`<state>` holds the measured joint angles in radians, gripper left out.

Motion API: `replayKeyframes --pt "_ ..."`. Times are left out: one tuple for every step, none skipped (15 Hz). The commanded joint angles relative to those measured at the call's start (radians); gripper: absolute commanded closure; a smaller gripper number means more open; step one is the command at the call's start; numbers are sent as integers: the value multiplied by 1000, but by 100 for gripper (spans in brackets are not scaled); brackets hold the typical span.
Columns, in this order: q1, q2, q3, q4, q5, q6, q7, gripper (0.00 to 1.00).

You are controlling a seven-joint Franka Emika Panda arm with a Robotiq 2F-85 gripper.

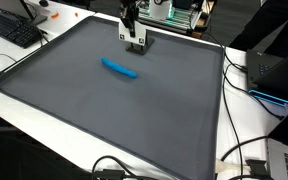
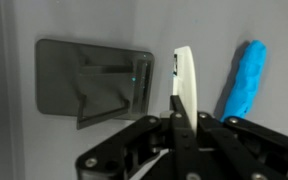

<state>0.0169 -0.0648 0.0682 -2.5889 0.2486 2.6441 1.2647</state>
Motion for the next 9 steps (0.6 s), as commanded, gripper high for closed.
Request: replayKeyframes --pt "8 -20 10 77 -109 -137 -10 99" --pt "12 -10 16 110 -139 -179 -33 99" --pt "17 -2 19 140 -158 -215 -67 99" --pt "24 11 22 172 -170 -243 -101 99" --pt "27 22 24 202 -188 -274 -131 99" --pt "33 36 26 229 -198 -293 -170 99" --pt "38 51 28 259 -201 -312 -214 99" --pt "41 67 29 286 -216 -331 -251 99" --pt "43 86 28 312 -234 -344 -289 99"
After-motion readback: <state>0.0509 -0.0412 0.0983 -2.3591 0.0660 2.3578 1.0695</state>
